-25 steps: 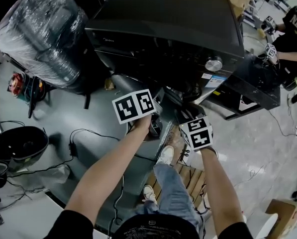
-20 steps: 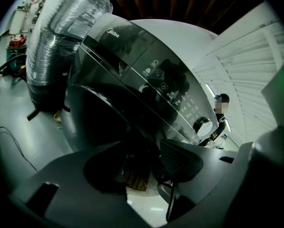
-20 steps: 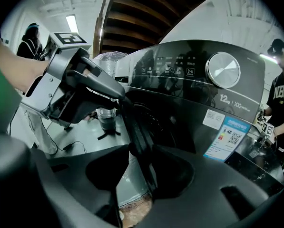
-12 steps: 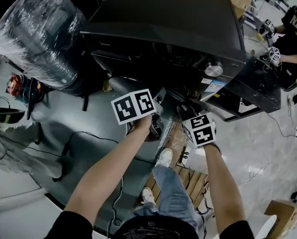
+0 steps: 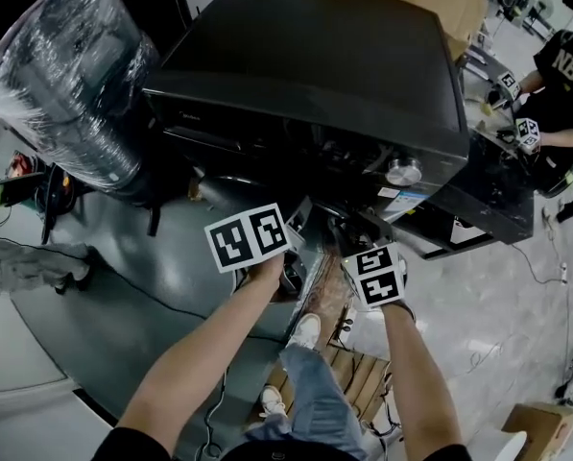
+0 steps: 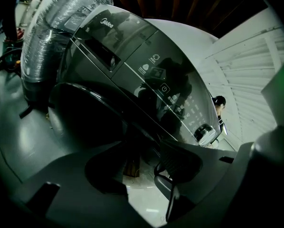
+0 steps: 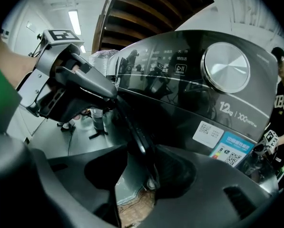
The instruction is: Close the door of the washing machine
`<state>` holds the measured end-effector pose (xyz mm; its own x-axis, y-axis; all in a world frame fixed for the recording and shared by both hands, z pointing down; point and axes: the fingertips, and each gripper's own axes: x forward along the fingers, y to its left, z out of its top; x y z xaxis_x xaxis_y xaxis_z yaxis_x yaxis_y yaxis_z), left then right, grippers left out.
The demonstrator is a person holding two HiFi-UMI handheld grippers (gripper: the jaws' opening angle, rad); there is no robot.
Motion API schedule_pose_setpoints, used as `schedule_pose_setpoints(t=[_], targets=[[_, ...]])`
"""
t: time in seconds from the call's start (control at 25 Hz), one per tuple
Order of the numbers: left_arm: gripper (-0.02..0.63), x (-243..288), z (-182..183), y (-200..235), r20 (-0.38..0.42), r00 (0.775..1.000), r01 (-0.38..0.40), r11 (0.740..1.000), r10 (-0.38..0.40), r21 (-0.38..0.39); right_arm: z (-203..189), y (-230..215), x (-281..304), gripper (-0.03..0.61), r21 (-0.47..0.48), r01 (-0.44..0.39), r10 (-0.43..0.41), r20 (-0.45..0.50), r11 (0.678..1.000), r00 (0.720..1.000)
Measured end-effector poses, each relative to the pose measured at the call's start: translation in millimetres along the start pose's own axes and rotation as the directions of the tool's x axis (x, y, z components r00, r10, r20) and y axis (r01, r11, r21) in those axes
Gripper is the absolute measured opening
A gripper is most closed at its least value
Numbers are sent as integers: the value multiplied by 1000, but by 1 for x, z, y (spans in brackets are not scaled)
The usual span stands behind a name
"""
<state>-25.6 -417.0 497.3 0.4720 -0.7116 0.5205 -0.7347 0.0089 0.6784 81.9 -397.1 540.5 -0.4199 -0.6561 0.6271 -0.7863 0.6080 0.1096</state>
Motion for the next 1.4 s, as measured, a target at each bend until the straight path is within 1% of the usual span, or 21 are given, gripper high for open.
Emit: schedule_pose_setpoints(t=[0.16,0.44,0.64,0.88,1.2,1.4], targets=[[227,6,3,-2,4,1000,0,1000,0,-14,3,-8,4,178,-2,27,-27,22,1000,999],[222,13,11,-4,16,1000,12,1000,-12,-20,6,-26,7,178,33,88,-91,73,996,993],[221,14,11,-4,8,1000,11,1000,-10,-22,7,-26,8,179,34,95,-96,27,995,995],[221,16,12,-4,-10,1000,9,1000,-10,-26,8,-27,11,192,33,132,-132,-3,991,991],[218,19,14,-5,-6,1000,14,1000,-14,-24,11,-32,16,195,21,136,-135,-22,991,991],[218,18,14,-4,17,1000,16,1000,-16,-15,11,-31,17,196,18,123,-123,-2,992,992]])
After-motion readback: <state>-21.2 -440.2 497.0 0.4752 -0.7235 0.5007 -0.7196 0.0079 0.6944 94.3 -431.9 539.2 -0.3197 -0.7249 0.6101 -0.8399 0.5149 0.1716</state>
